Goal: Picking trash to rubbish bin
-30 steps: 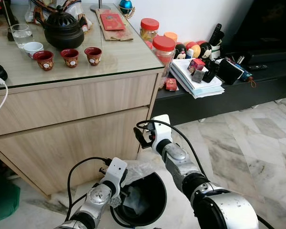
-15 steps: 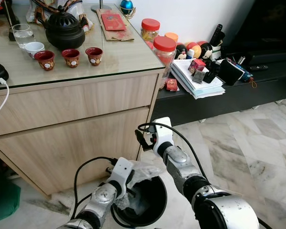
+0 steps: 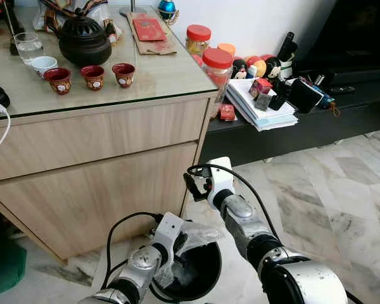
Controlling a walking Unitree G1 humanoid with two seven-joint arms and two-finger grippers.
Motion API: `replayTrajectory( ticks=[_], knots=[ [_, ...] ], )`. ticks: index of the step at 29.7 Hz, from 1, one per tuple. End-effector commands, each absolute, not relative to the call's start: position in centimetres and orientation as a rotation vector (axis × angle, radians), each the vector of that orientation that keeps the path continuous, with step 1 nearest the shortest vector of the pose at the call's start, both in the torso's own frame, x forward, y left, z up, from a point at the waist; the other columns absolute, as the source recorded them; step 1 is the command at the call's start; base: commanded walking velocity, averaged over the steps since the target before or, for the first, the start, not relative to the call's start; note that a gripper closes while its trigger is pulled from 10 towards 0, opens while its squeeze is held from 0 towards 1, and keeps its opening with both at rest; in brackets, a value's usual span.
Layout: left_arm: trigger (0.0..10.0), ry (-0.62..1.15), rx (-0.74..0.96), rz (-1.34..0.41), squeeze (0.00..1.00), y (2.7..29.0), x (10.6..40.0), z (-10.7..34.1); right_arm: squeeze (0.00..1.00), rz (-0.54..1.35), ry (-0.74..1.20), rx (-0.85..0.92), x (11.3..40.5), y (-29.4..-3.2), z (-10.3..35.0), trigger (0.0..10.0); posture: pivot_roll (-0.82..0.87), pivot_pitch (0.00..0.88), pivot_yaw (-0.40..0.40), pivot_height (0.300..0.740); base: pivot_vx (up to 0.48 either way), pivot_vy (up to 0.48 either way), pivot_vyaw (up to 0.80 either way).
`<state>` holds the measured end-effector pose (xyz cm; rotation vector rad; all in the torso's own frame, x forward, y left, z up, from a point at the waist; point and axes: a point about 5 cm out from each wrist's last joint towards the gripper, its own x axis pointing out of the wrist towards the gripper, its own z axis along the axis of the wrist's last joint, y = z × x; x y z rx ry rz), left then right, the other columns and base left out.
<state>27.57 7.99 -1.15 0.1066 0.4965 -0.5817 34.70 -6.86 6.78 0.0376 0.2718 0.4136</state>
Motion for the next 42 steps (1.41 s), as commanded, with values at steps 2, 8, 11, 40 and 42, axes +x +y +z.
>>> replayTrajectory(
  ticks=[2, 8, 11, 40, 42],
  knots=[
    [10.0, 0.533, 0.078, -0.597, 1.0, 7.5, 27.1, -1.6, 0.0, 0.386, 0.256, 0.05, 34.9, -7.5, 7.0, 10.0, -0.09, 0.107, -0.183, 0.74, 0.0, 0.0, 0.0],
    [10.0, 0.539, 0.068, -0.587, 1.0, 7.6, 27.0, -1.7, 0.0, 0.384, 0.256, 0.051, 34.9, -7.5, 7.0, 10.0, -0.09, 0.107, -0.183, 0.74, 0.0, 0.0, 0.0],
    [10.0, 0.537, 0.062, -0.575, 1.0, 7.8, 27.1, -1.7, 0.0, 0.381, 0.256, 0.05, 34.9, -7.5, 7.0, 10.0, -0.09, 0.107, -0.183, 0.74, 0.0, 0.0, 0.0],
    [10.0, 0.392, 0.108, 0.156, 0.0, 16.9, 24.5, -2.9, 0.0, 0.111, 0.331, -0.08, 32.2, -19.5, 3.5, 10.0, -0.06, 0.099, -0.161, 0.74, 0.0, 0.0, 0.0],
    [10.0, 0.376, 0.112, 0.201, 0.0, 17.2, 24.4, -2.8, 0.0, 0.075, 0.364, -0.085, 31.4, -20.9, 2.8, 10.0, -0.06, 0.096, -0.159, 0.74, 0.0, 0.0, 0.0]
  ],
)
